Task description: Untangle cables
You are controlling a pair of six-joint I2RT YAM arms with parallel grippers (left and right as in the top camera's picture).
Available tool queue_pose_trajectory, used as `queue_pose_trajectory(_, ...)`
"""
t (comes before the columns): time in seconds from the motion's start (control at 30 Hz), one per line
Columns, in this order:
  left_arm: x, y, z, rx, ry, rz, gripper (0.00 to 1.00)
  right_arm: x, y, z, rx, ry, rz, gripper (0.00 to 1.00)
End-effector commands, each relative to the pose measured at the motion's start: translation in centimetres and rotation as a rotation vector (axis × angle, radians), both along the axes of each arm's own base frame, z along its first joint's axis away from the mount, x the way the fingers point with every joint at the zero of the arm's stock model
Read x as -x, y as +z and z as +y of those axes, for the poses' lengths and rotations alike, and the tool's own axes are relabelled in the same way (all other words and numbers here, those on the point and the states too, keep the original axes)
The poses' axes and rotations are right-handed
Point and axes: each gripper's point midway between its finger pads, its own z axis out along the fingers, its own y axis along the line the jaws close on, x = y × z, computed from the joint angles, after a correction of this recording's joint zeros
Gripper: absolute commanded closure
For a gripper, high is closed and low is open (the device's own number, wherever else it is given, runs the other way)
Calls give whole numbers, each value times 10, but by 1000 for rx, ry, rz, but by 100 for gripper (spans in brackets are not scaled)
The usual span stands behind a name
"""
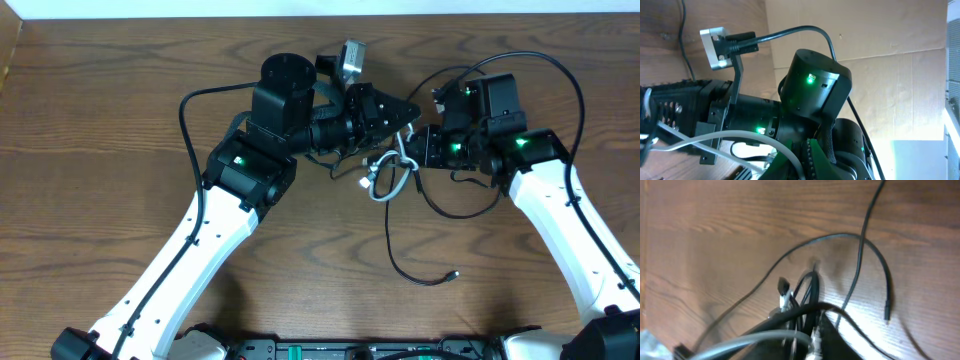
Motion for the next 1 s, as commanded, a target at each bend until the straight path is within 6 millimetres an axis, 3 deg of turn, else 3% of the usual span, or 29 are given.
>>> queue_pose_trajectory(0.0, 4, 11, 0, 12, -21, -47, 92, -2, -2, -1, 17, 0, -4, 99)
queue_pose_trajectory(0.13, 5, 5, 1, -12, -24, -44, 93, -4, 3, -12, 58, -37, -33, 99)
queue_pose_trajectory(0.23, 1, -7, 4, -61, 1, -48, 93, -4, 7, -34, 154, -109, -61, 99)
queue_pose_trajectory(0.4, -18, -60, 34, -282, 204, 60, 93, 2, 20, -73, 315, -254, -102, 99)
queue_pose_trajectory(0.5, -27, -93, 64, -447, 358, 127, 92, 7, 32, -72, 294, -252, -130, 99)
queue_pose_trajectory(0.6, -30, -111, 87, -559, 454, 155, 92, 11, 46, -61, 231, -209, -165, 99)
queue_pose_trajectory(0.83, -28, -134, 123, -732, 575, 191, 92, 17, 86, -25, 32, -70, -278, 99)
queue_pose_trajectory(0.97, -23, -140, 126, -762, 566, 210, 85, 20, 103, -12, -44, -18, -322, 99)
